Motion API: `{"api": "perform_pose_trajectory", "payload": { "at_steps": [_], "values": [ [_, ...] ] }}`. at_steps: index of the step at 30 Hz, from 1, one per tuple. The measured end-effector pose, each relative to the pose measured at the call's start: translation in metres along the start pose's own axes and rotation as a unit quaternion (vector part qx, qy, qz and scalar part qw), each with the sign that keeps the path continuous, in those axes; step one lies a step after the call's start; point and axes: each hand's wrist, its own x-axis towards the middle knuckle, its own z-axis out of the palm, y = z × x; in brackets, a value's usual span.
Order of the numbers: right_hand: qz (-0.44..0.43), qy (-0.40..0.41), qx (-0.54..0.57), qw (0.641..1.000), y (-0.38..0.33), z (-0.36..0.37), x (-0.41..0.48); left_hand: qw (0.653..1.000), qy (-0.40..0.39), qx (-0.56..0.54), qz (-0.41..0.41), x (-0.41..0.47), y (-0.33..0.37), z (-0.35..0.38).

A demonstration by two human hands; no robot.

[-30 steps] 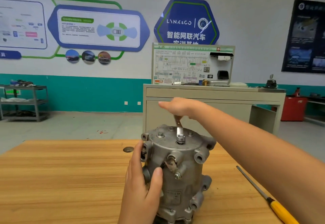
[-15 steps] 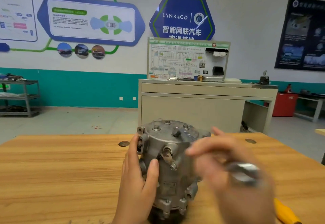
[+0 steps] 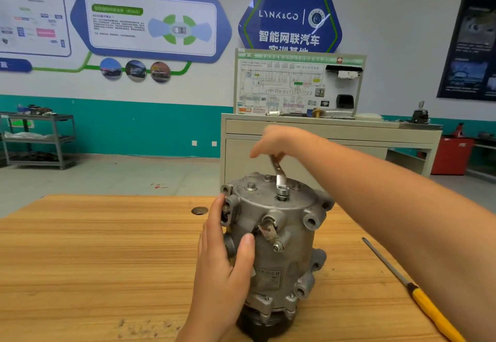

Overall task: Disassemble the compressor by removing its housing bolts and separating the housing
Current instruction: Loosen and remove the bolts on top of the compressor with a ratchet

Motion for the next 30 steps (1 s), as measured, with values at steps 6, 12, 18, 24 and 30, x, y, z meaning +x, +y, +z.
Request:
{"api": "perform_pose_trajectory", "payload": {
  "at_steps": [6,12,18,24,30],
  "values": [
    [-0.23,0.065,-0.185,0.953,-0.093,0.046,-0.054,1.0,-0.01,-0.001,0.008,0.003,-0.012,0.0],
    [-0.434,0.356,0.079,0.824,-0.042,0.074,-0.175,0.982,0.015,-0.159,0.099,0.007,0.021,0.021],
    [-0.195,0.402,0.586,0.676,0.048,0.043,-0.192,0.999,0.01,0.007,0.033,0.0,-0.016,-0.002],
    [0.105,0.272,0.592,0.752,0.096,0.022,-0.067,1.0,0.012,0.004,0.026,0.002,-0.013,0.005],
    [-0.017,0.055,0.042,0.997,0.017,0.011,0.013,0.999,0.008,0.024,0.025,0.001,-0.01,0.003]
  ]
}}
